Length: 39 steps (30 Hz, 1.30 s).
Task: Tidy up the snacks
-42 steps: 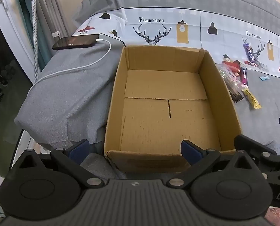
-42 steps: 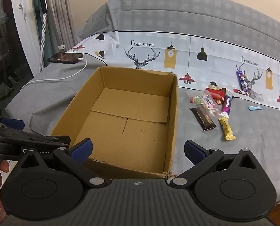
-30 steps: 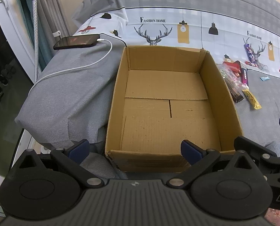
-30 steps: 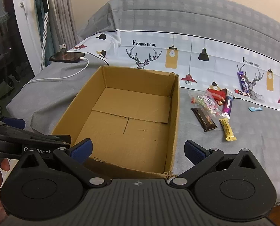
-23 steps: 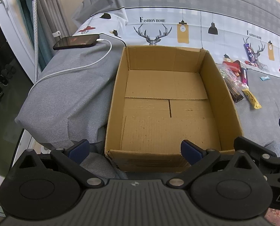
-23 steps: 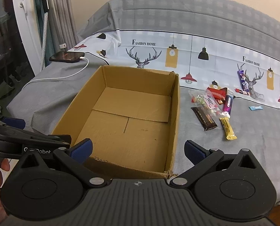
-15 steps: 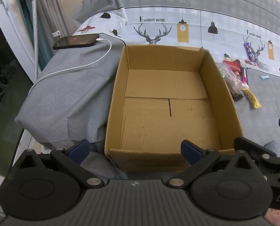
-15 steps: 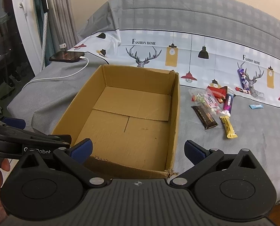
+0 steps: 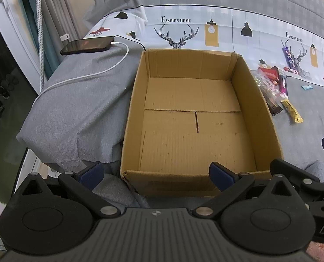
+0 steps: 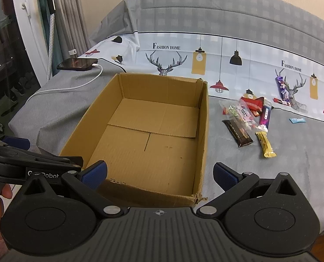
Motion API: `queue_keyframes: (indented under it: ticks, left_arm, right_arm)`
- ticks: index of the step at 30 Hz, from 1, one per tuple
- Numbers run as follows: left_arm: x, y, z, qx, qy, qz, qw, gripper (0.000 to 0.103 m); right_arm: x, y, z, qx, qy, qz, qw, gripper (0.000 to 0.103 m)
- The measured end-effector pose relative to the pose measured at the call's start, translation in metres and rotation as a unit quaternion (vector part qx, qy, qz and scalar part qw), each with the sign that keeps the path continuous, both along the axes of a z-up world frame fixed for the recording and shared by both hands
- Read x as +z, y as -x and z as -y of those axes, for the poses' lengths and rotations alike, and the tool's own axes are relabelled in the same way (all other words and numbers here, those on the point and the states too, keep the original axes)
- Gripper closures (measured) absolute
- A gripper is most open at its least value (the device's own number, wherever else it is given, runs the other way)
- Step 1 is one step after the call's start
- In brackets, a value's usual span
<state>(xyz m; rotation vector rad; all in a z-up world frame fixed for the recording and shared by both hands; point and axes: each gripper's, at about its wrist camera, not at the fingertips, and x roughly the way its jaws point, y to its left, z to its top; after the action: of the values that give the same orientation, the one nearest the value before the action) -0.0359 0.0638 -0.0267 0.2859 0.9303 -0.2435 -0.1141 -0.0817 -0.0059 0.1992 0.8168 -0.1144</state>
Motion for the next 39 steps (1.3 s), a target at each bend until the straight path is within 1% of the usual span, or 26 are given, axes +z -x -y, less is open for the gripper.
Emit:
queue_keyframes:
  ticks: [2,3,7,10,13,21,26,29,32,34,36,39]
  left_arm:
    - [-0.001,0.0,0.0,0.0,-0.001,-0.001,1.0,0.0]
    - [-0.001,0.0,0.0,0.0,-0.002,-0.001,1.0,0.0]
    - [-0.002,-0.002,0.001,0.0,-0.004,-0.004,1.0,0.0]
    - [-0.002,-0.004,0.002,0.0,-0.006,-0.007,1.0,0.0]
    - [-0.004,-0.005,0.004,0.0,-0.01,-0.009,0.9999,0.0]
    - [-0.007,-0.007,0.014,-0.007,-0.022,-0.017,0.9996,0.0]
    - [-0.008,-0.011,0.023,-0.01,-0.032,-0.025,0.9991,0.0]
    - [-0.008,-0.014,0.032,-0.015,-0.039,-0.025,0.9988,0.0]
    - [-0.005,-0.02,0.045,-0.023,-0.047,-0.024,0.9984,0.0]
    - [-0.004,-0.026,0.057,-0.026,-0.052,-0.022,0.9981,0.0]
    - [-0.001,-0.033,0.07,-0.027,-0.057,-0.021,0.9978,0.0]
    - [0.003,-0.044,0.094,-0.033,-0.064,-0.017,0.9973,0.0]
  right_arm:
    - [-0.001,0.0,0.001,0.0,-0.009,-0.005,1.0,0.0]
    - [0.0,-0.001,0.003,0.001,-0.022,-0.014,1.0,0.0]
    - [-0.001,-0.002,0.004,0.001,-0.031,-0.017,0.999,0.0]
    - [-0.003,-0.003,0.004,0.0,-0.021,-0.012,1.0,0.0]
    - [-0.004,-0.004,0.005,0.0,-0.021,-0.012,1.0,0.0]
    - [-0.01,-0.006,0.016,-0.01,-0.043,-0.018,0.999,0.0]
    - [-0.017,-0.007,0.031,-0.034,-0.05,-0.034,0.998,0.0]
    - [-0.021,-0.005,0.049,-0.057,-0.058,-0.029,0.996,0.0]
    - [-0.027,-0.003,0.079,-0.097,-0.053,-0.019,0.994,0.0]
    - [-0.037,-0.003,0.109,-0.135,-0.06,-0.003,0.989,0.0]
    - [-0.046,-0.002,0.138,-0.176,-0.051,-0.009,0.983,0.0]
    - [-0.069,-0.007,0.187,-0.223,-0.041,-0.012,0.974,0.0]
